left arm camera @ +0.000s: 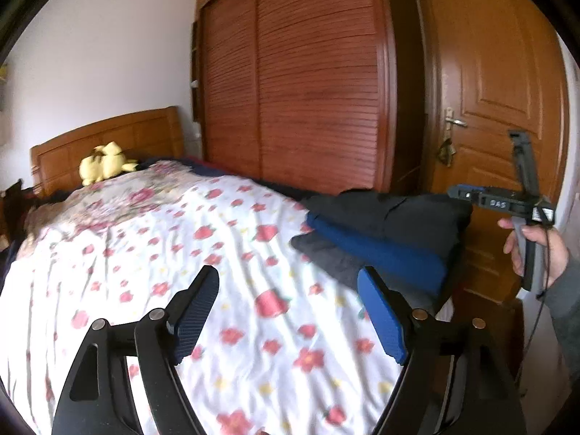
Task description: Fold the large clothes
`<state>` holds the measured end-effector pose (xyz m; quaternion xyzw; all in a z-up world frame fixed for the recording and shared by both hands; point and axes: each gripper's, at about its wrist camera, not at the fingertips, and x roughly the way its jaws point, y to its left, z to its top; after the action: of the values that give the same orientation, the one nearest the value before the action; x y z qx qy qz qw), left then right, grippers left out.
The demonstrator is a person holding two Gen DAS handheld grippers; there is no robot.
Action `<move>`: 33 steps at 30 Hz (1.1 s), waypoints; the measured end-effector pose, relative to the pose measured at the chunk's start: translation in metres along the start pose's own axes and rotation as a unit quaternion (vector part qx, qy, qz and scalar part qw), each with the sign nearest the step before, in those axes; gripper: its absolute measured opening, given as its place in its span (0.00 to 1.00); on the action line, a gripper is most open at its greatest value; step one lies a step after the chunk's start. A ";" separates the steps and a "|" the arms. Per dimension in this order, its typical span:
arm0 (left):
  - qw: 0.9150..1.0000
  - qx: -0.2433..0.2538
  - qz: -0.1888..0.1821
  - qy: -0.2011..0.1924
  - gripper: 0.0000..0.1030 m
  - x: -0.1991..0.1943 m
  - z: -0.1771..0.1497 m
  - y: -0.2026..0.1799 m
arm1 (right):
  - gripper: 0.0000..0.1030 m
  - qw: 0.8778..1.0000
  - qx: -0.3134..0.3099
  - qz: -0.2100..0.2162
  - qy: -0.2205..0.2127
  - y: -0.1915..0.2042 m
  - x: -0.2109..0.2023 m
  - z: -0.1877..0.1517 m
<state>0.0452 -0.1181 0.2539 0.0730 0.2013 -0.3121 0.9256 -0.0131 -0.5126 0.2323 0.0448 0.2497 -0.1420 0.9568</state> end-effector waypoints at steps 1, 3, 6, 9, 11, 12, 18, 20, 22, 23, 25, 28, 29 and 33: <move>1.000 -0.001 0.010 0.003 0.78 -0.007 -0.005 0.001 | 0.35 1.000 -0.007 0.015 -0.001 0.018 -0.003 -0.004; 1.000 -0.007 0.020 0.008 0.78 -0.022 -0.014 0.004 | 0.36 0.999 -0.018 0.034 -0.006 0.045 -0.006 -0.012; 0.999 -0.019 0.040 0.015 0.78 -0.042 -0.025 0.008 | 0.36 0.998 -0.025 0.062 -0.009 0.080 -0.008 -0.024; 0.998 -0.031 0.057 0.022 0.78 -0.057 -0.033 0.010 | 0.36 0.995 -0.022 0.100 0.001 0.107 -0.006 -0.039; 0.996 -0.039 0.072 0.023 0.78 -0.065 -0.040 0.012 | 0.36 0.994 -0.027 0.110 0.002 0.125 -0.004 -0.047; 0.996 -0.045 0.077 0.024 0.78 -0.068 -0.044 0.013 | 0.37 0.993 -0.028 0.114 0.000 0.133 -0.004 -0.052; 0.989 -0.076 0.120 0.031 0.78 -0.083 -0.071 0.022 | 0.37 0.988 -0.039 0.149 0.013 0.183 0.005 -0.081; 0.986 -0.089 0.139 0.030 0.78 -0.091 -0.080 0.024 | 0.37 0.985 -0.039 0.165 0.018 0.197 0.005 -0.089; 0.981 -0.106 0.160 0.025 0.78 -0.101 -0.087 0.026 | 0.37 0.983 -0.038 0.179 0.024 0.211 0.006 -0.094; 0.979 -0.112 0.169 0.023 0.78 -0.107 -0.091 0.025 | 0.37 0.982 -0.040 0.185 0.028 0.220 0.006 -0.098; 0.974 -0.119 0.190 0.020 0.78 -0.119 -0.095 0.022 | 0.37 0.979 -0.044 0.195 0.030 0.230 0.006 -0.102; 0.966 -0.127 0.223 0.022 0.78 -0.133 -0.101 0.016 | 0.37 0.977 -0.047 0.203 0.038 0.248 0.003 -0.113; 0.964 -0.130 0.231 0.022 0.78 -0.137 -0.103 0.015 | 0.37 0.977 -0.050 0.205 0.039 0.252 0.002 -0.117; 0.956 -0.150 0.250 0.025 0.78 -0.144 -0.113 0.009 | 0.37 0.975 -0.064 0.207 0.048 0.269 -0.003 -0.130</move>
<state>-0.0909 -0.0021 0.2113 -0.0114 0.2439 -0.0352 0.9691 0.0027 -0.2346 0.1244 0.0413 0.2895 0.0773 0.9532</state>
